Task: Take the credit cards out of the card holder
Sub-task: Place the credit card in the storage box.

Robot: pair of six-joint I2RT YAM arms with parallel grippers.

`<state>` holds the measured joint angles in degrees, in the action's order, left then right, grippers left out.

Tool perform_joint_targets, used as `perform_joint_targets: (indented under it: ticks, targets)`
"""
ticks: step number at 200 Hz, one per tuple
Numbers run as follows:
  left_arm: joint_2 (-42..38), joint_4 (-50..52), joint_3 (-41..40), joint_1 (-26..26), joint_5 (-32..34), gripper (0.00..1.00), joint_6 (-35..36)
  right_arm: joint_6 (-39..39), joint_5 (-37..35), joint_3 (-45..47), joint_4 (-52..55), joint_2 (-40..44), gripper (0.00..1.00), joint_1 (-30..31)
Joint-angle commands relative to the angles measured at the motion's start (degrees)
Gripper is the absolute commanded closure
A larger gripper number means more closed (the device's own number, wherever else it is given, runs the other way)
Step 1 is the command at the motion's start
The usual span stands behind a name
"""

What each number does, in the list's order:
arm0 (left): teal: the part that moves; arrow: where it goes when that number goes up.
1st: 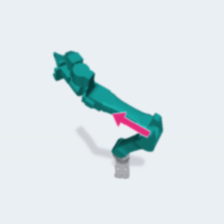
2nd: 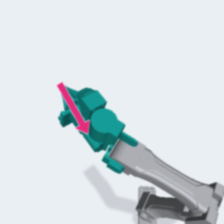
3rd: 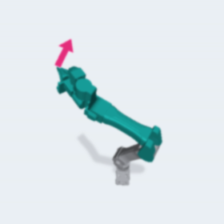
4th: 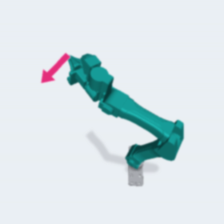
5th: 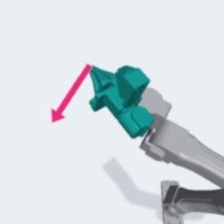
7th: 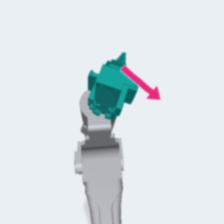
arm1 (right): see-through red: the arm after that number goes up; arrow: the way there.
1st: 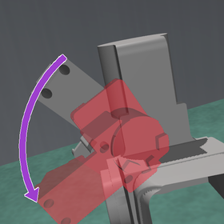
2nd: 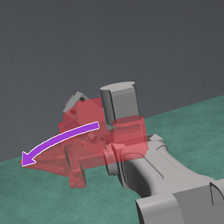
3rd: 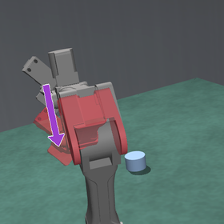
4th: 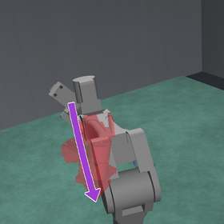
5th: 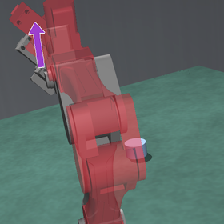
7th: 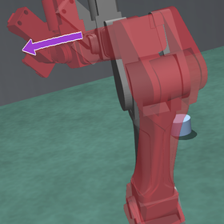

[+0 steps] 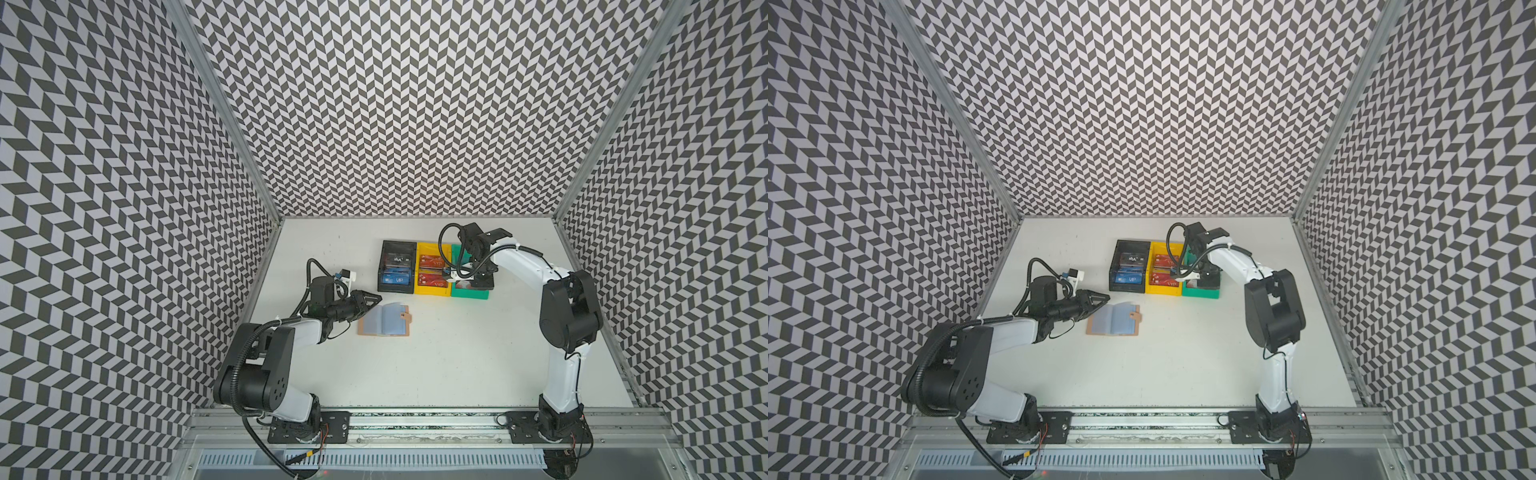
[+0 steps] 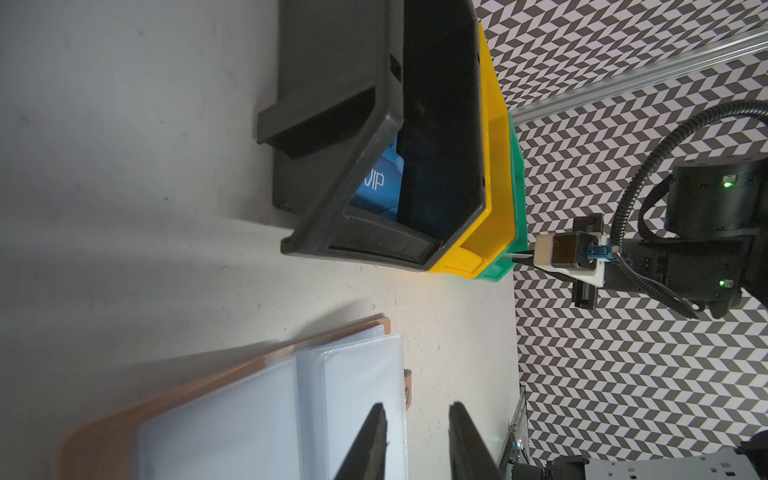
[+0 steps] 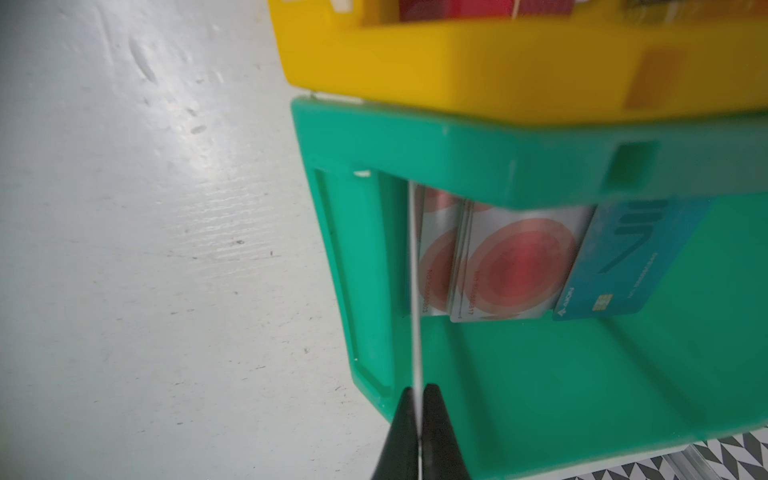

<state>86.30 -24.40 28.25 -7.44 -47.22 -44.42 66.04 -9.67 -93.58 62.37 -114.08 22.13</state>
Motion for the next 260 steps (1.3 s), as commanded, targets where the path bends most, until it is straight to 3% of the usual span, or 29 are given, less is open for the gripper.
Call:
perform_joint_targets:
  ticks: [1,96,108,119,132,163,191,224,260]
  targets:
    - [0.23,-0.88,1.46,0.25,-0.07,0.72,0.57,0.96,0.38,-1.47,-1.94,-1.39,0.90,-0.16]
    - [0.10,-0.66,1.45,0.27,0.20,0.72,0.91,0.75,0.43,-3.17,-3.00,-3.39,0.84,-0.49]
    - [0.20,-0.52,1.46,0.32,0.37,0.72,1.08,0.47,0.38,-3.50,-3.37,-3.24,0.77,-0.60]
    - [0.27,-0.30,1.46,0.28,0.62,0.72,1.17,0.40,0.37,-3.76,-3.61,-3.00,0.62,-0.75]
    - [0.27,-0.02,1.37,0.32,1.02,0.72,1.49,0.49,0.68,-3.96,-3.42,-2.64,0.54,-0.86]
    - [0.13,1.06,1.63,0.29,1.99,0.72,2.38,-0.13,1.34,-4.69,-3.32,-1.82,0.53,-1.34]
    - [-0.38,4.63,3.15,0.32,4.34,0.71,4.77,-1.39,6.88,-5.79,-3.99,1.48,0.53,-2.86]
    - [-0.79,6.37,4.99,0.24,5.38,0.71,6.10,-4.29,14.74,-0.95,-16.71,8.86,0.48,-7.61]
    - [-1.65,5.95,4.57,0.20,5.09,0.71,5.84,-5.85,15.12,4.27,-21.86,10.31,0.45,-8.90]
